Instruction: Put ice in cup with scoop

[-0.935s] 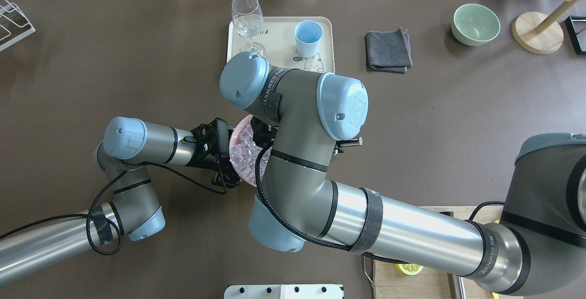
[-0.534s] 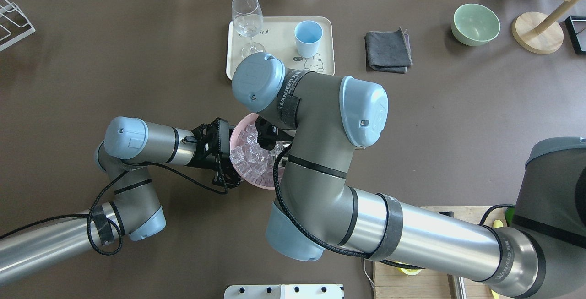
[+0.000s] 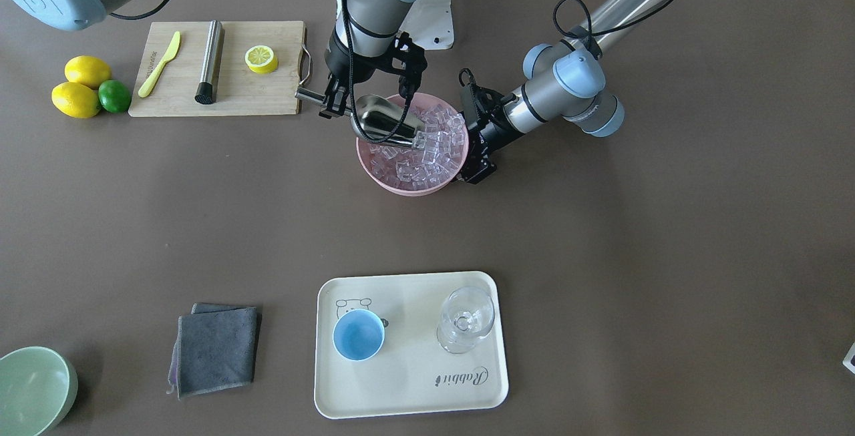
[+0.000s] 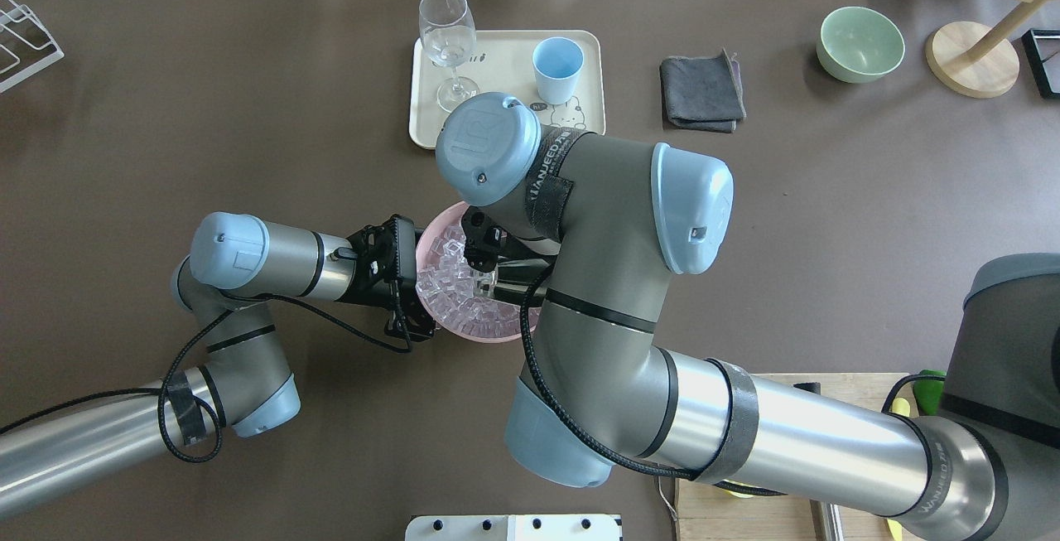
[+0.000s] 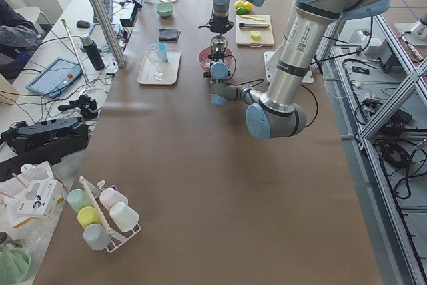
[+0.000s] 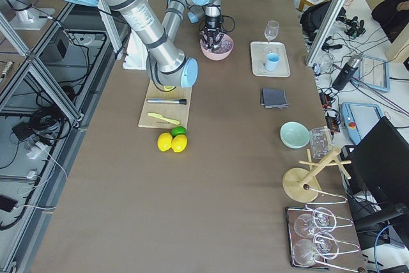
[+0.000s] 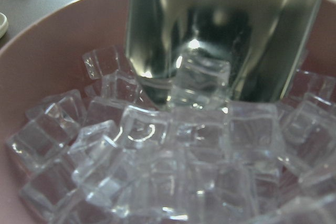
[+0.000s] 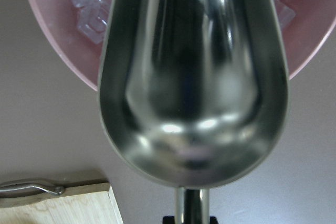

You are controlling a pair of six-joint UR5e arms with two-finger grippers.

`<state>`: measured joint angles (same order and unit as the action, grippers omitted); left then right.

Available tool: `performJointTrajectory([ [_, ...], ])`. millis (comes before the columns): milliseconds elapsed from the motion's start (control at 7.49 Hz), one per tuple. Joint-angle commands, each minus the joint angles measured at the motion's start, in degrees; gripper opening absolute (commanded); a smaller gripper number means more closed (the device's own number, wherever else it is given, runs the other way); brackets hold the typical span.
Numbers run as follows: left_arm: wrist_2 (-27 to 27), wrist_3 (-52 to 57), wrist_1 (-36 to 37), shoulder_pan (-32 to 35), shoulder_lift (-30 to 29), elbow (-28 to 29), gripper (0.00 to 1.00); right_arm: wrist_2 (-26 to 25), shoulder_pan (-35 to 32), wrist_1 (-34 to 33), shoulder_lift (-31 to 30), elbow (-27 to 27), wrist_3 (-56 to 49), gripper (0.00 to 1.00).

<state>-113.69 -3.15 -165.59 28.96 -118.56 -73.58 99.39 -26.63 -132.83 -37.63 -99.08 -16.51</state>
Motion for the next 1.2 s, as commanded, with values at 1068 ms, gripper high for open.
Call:
performJointTrajectory([
  [1068, -0.04, 0.16, 0.0, -0.13, 0.09, 0.11, 0.98, 0.63, 0.0, 11.97, -3.85, -0.5, 6.57, 0.0],
])
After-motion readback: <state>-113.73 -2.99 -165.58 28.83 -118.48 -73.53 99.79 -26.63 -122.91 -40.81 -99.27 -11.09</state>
